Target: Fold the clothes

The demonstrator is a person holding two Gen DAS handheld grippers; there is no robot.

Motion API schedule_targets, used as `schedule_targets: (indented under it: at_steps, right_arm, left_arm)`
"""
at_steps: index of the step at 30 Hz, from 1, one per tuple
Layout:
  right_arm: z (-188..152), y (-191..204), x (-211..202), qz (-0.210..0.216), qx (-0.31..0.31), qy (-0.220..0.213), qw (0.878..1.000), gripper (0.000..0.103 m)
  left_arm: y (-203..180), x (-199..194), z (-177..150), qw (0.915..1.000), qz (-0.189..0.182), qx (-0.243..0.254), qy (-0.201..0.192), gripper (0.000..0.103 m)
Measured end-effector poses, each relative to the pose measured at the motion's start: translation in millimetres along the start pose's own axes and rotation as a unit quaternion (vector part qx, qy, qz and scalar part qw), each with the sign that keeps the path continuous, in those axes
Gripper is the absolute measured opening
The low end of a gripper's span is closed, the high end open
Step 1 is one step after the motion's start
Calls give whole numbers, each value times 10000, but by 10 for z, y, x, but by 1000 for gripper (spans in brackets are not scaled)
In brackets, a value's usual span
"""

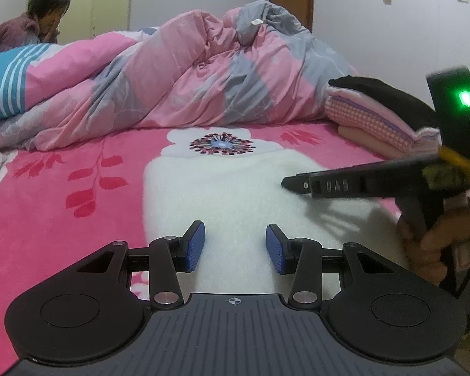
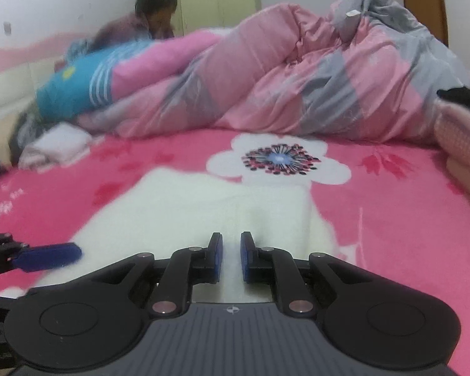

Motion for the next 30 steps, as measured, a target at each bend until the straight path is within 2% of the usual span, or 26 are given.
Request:
schedule_targets:
  at_steps: [6,10,13,17,20,24,28,30]
  right_arm:
    - [-20,-30,-4,29,42,-13,10000,11]
    - [-21,-41,-4,67,81,-32,9999,11]
    - [-21,-48,-1,81,90,-34,9999,12]
    - [-2,-44,-2,72,86,22,9999,12]
    - [116,28,-35,-60,-160,246,9996,13]
    - [294,61,-67,-286,-386,168,9987,18]
    - [264,-43,221,-414,-387,522,9970,17]
    - [334,-13,223,-478,-481,661,9955,17]
  left_arm:
    - [31,-59,121,9999,-126,5,-37,43]
    - [29,34,195,9999,-108,-34,-34,43]
    - [15,181,160,9997,-158,-121,143,43]
    - [-10,161,143,9999,-79,-76,101,43]
    - [6,157,134,9998,-108,-123,90,43]
    - [2,161,117,9998,-112,-152,29,43]
    - [15,173,105,9997,-155,-182,-17,43]
    - [28,163,106,9996,-182,-207,-34,43]
Point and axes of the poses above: each gripper's, at about its wrist camera, not at the fingertips, and x roughly the way its jaws point, y to its left, z to its top, the point moved 3 cm from there along x, roughly the way its jaws point, and after that the axes turned 11 degrees about y, right-handed, at the moved point
